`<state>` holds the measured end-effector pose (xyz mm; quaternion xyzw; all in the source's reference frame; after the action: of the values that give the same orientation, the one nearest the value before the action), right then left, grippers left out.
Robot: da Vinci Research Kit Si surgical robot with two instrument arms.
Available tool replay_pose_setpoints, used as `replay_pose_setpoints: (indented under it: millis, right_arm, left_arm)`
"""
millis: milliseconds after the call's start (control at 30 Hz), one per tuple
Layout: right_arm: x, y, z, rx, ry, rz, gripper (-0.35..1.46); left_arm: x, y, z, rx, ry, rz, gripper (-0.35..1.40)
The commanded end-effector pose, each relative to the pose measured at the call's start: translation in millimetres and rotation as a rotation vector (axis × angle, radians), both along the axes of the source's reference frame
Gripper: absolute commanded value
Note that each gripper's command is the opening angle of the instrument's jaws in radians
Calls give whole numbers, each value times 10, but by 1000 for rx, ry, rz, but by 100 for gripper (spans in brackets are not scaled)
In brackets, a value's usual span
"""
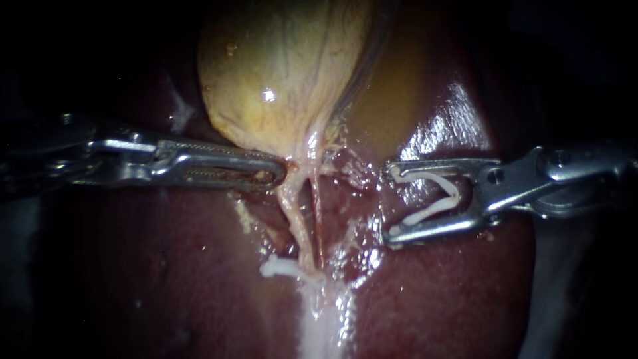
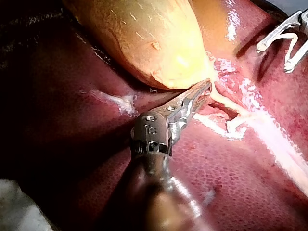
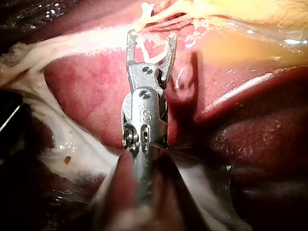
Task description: Clipping second clip left tube
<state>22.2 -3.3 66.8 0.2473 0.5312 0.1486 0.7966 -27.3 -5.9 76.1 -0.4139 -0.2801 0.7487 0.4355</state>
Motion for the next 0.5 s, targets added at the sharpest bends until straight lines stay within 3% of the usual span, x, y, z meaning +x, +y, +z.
replay_pose_setpoints:
  millis: [33, 200, 367, 500]
  right_arm:
    - [0, 0, 0, 0, 0, 0, 50]
    - [0, 0, 0, 0, 0, 0, 50]
    - [0, 0, -1, 0, 0, 0, 50]
    - [1, 0, -1, 0, 0, 0, 50]
  left_arm:
    - [1, 1, -2, 0, -4, -2, -35]
    - [13, 6, -16, 6, -20, -1, -35]
    - [30, 15, -42, 9, -43, -13, -35]
    - [35, 15, -61, 10, -62, -28, -35]
